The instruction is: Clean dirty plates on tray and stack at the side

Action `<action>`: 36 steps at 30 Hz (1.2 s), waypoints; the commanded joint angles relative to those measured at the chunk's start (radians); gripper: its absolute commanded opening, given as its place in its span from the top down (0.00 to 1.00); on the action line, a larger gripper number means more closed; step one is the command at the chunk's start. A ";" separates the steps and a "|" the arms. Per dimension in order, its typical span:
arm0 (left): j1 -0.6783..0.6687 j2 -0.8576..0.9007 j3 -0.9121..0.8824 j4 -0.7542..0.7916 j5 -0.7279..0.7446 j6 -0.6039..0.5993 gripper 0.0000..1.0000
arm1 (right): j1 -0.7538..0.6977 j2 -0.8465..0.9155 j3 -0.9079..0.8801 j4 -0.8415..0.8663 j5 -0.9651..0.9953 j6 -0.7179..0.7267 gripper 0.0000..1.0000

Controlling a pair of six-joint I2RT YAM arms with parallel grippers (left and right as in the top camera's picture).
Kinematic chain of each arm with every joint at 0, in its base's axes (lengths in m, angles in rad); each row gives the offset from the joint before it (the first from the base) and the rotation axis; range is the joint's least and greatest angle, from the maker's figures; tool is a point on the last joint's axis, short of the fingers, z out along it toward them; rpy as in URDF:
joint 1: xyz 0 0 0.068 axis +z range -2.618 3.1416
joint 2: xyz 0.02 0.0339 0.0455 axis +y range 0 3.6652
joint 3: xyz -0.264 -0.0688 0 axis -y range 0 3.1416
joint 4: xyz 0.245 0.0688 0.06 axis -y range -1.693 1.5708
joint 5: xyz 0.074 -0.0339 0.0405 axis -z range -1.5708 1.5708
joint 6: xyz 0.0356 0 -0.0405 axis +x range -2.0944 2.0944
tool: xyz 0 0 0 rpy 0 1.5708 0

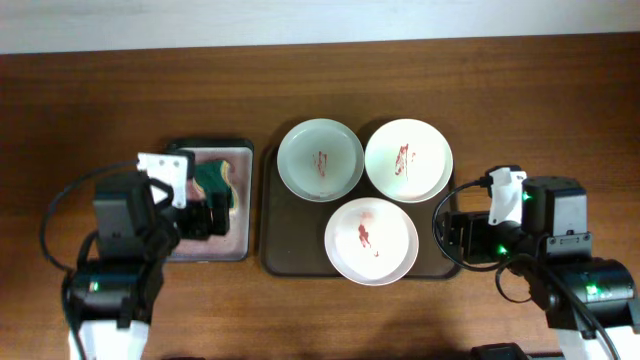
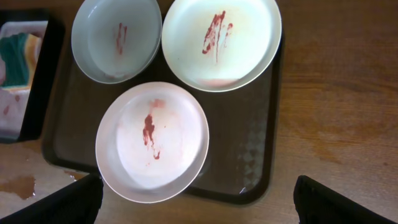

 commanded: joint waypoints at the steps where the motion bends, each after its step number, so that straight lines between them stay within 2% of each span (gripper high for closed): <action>1: -0.002 0.151 0.012 0.053 -0.072 -0.049 0.01 | 0.007 0.020 0.022 0.002 -0.013 0.008 0.01; 6: -0.002 0.429 0.046 0.146 -0.090 -0.074 0.06 | 0.007 0.046 0.022 0.002 -0.013 0.008 0.01; 9: -0.002 0.579 0.087 0.163 -0.142 -0.127 0.04 | 0.007 0.052 0.022 0.002 -0.013 0.008 0.01; 13: -0.002 0.719 0.123 0.193 -0.148 -0.175 0.05 | 0.007 0.051 0.022 0.002 -0.013 0.008 0.01; 16: -0.002 0.782 0.123 0.218 -0.148 -0.177 0.11 | 0.007 0.051 0.022 0.001 -0.013 0.008 0.01; 21: -0.002 0.859 0.123 0.251 -0.148 -0.177 0.44 | 0.007 0.051 0.022 0.000 -0.013 0.008 0.01; 23: -0.002 0.879 0.123 0.242 -0.148 -0.177 0.75 | 0.007 0.051 0.022 -0.002 -0.013 0.008 0.01; 25: -0.002 0.879 0.123 0.222 -0.148 -0.177 0.97 | 0.007 0.052 0.022 -0.002 -0.013 0.008 0.01; 26: -0.002 0.879 0.123 0.209 -0.148 -0.177 1.00 | 0.007 0.052 0.022 -0.002 -0.013 0.008 0.02; 32: -0.003 0.762 0.125 0.072 -0.123 -0.176 1.00 | 0.007 0.126 0.022 -0.022 -0.018 0.007 0.01; 34: -0.003 0.741 0.125 0.032 -0.030 -0.164 1.00 | 0.007 0.185 0.021 -0.029 -0.095 -0.027 0.01; 36: -0.013 0.745 0.117 0.003 -0.010 -0.158 1.00 | 0.007 0.241 0.021 -0.024 -0.102 -0.026 0.01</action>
